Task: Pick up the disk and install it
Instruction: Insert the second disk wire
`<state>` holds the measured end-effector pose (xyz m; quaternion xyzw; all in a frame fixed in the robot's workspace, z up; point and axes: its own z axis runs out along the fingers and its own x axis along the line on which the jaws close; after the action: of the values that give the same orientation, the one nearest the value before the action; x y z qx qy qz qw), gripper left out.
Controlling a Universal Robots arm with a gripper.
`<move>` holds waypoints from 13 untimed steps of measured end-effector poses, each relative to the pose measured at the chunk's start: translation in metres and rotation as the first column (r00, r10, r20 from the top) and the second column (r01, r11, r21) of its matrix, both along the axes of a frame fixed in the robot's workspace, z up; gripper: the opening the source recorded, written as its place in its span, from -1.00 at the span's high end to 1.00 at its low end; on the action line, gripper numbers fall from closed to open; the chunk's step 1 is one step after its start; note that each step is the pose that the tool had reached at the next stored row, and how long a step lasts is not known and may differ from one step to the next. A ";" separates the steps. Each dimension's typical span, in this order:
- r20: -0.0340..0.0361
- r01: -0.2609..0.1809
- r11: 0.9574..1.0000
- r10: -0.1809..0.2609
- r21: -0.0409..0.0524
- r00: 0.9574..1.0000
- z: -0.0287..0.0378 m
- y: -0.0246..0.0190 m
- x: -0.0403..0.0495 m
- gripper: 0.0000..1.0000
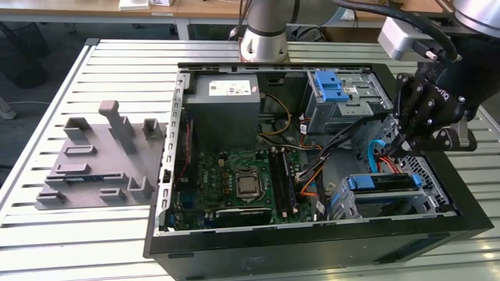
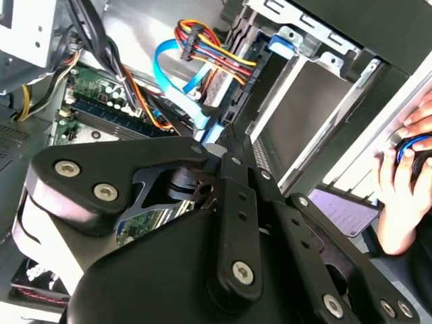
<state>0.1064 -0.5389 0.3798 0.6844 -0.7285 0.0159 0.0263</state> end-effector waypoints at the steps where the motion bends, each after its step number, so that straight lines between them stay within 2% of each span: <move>1: 0.000 0.000 1.000 0.000 0.000 1.000 0.0011 0.0016 -0.0003 0.79; 6: 0.000 0.000 1.000 0.000 -0.002 1.000 0.0040 0.0118 -0.0006 0.79; 12: 0.000 0.000 1.000 0.000 -0.004 1.000 0.0031 0.0141 -0.0006 0.77; 13: -0.001 0.000 1.000 0.000 -0.004 1.000 0.0028 0.0145 -0.0006 0.65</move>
<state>0.1058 -0.5244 0.3826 0.6844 -0.7284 0.0171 0.0279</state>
